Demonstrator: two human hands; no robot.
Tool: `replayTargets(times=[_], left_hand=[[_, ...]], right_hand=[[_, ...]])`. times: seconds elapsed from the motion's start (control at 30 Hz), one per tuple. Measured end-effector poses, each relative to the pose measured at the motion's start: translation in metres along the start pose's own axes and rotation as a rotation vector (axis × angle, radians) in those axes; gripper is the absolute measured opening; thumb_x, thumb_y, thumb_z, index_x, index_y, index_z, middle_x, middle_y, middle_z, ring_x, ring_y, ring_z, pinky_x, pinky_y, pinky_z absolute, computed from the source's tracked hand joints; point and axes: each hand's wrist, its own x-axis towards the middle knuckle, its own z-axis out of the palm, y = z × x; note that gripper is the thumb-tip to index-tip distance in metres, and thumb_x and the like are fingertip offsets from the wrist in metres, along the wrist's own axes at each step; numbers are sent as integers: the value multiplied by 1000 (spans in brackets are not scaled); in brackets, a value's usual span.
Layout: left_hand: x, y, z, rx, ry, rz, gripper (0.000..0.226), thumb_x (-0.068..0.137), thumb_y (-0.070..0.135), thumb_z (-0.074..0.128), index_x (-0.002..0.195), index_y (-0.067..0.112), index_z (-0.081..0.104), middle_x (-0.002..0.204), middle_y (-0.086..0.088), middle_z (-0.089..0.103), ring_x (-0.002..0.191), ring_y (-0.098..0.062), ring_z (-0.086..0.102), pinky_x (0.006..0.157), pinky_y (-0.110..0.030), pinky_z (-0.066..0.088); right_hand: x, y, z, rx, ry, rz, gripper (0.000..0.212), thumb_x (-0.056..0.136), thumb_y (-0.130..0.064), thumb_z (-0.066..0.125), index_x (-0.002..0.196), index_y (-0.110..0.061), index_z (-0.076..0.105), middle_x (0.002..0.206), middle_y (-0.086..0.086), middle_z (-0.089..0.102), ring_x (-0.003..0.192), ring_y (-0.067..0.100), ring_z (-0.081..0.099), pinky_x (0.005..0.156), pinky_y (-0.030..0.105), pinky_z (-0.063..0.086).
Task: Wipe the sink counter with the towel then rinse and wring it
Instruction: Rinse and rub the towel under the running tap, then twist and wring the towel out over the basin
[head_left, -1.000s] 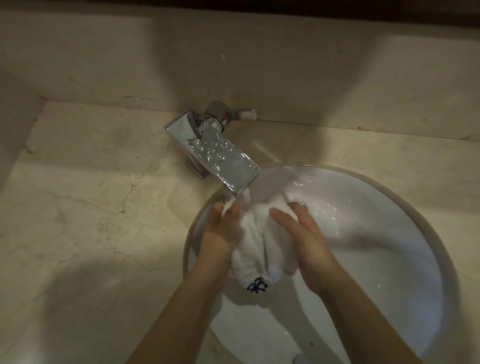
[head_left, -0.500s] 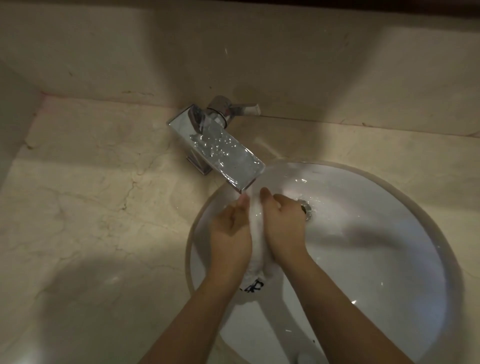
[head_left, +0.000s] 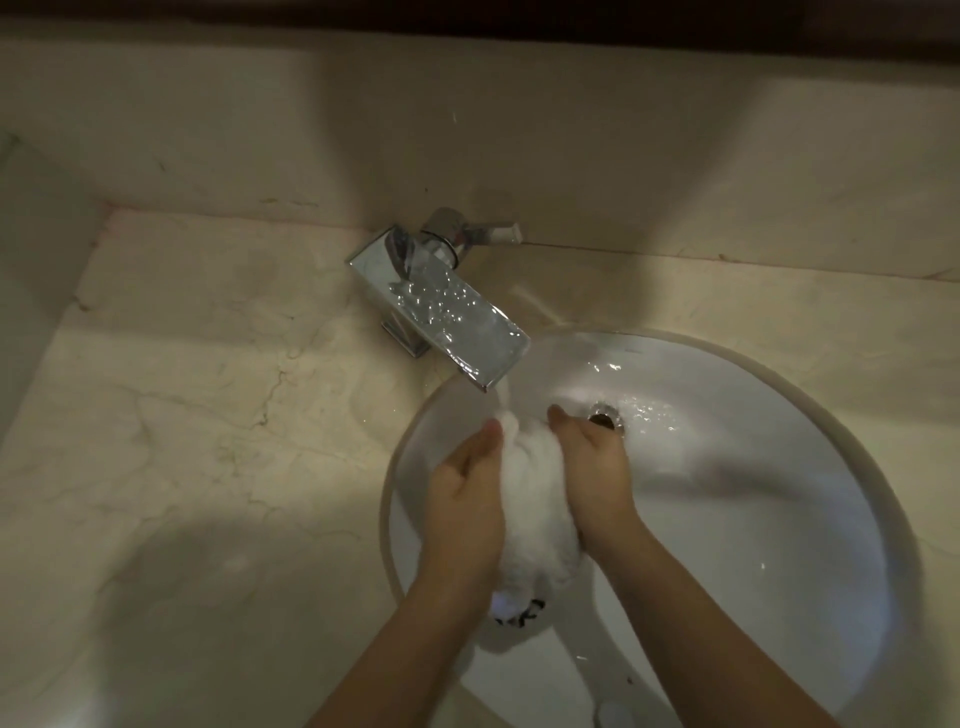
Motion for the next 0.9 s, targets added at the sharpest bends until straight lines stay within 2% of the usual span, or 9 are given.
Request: replayTargets(times=[0.13, 0.27, 0.37, 0.47, 0.53, 0.63, 0.7, 0.77, 0.9], left_hand=[[-17, 8, -13, -130, -23, -137, 41, 98, 48, 57, 101, 12, 78, 92, -9, 82, 87, -22, 79, 76, -33, 61], [-34, 6, -22, -239, -18, -202, 68, 76, 68, 65, 123, 19, 72, 116, -11, 78, 111, -30, 73, 104, -54, 53], [-46, 10, -24, -289, -65, -219, 70, 67, 71, 66, 119, 25, 74, 118, -10, 77, 110, -30, 74, 102, -50, 53], [-54, 13, -25, -268, -113, -236, 60, 78, 63, 58, 115, 19, 76, 116, -15, 77, 108, -32, 74, 102, -51, 53], [-59, 15, -26, -264, -118, -225, 62, 81, 62, 58, 119, 16, 75, 117, -17, 76, 111, -35, 73, 106, -56, 49], [-66, 20, -27, -260, -143, -219, 55, 91, 59, 53, 118, 15, 75, 116, -17, 77, 111, -35, 73, 107, -57, 49], [-70, 24, -27, -261, -164, -216, 50, 99, 53, 47, 116, 14, 74, 114, -17, 77, 108, -34, 74, 104, -54, 51], [-74, 28, -27, -252, -179, -207, 50, 102, 51, 44, 113, 14, 75, 112, -17, 78, 106, -33, 75, 100, -51, 53], [-80, 34, -26, -211, -222, -161, 50, 102, 51, 41, 92, 27, 84, 111, -14, 79, 105, -30, 76, 95, -47, 54]], right_hand=[[-29, -14, -30, -126, 15, -6, 48, 103, -48, 55, 76, -10, 68, 76, 8, 71, 74, 18, 64, 74, 36, 47], [-42, -106, -48, -43, 18, -356, 36, 98, -47, 53, 90, -18, 74, 89, 3, 72, 88, 20, 67, 80, 43, 50], [-45, -176, -39, -47, -163, -529, 24, 103, -48, 53, 99, -38, 75, 103, -19, 75, 107, 5, 68, 99, 39, 54], [-45, -213, -20, -278, -274, -478, 51, 104, -57, 47, 117, -18, 76, 121, 0, 75, 113, 18, 68, 107, 47, 51], [-50, -213, -8, -412, -275, -546, 68, 102, -62, 43, 92, -2, 74, 97, 19, 76, 90, 27, 69, 90, 48, 55], [-58, -201, -2, -563, -154, -644, 60, 104, -58, 44, 63, -18, 59, 67, 2, 65, 76, 27, 62, 73, 39, 44], [-52, -194, -3, -465, -149, -662, 43, 102, -60, 45, 94, -28, 72, 90, -5, 77, 95, 24, 71, 91, 40, 50], [-49, -189, -9, -348, -212, -626, 53, 95, -64, 46, 128, -29, 66, 117, -2, 77, 114, 24, 70, 103, 49, 51], [-54, -169, -43, -87, -307, -580, 32, 103, -45, 54, 131, -33, 61, 134, -5, 64, 121, 6, 61, 111, 47, 49]])
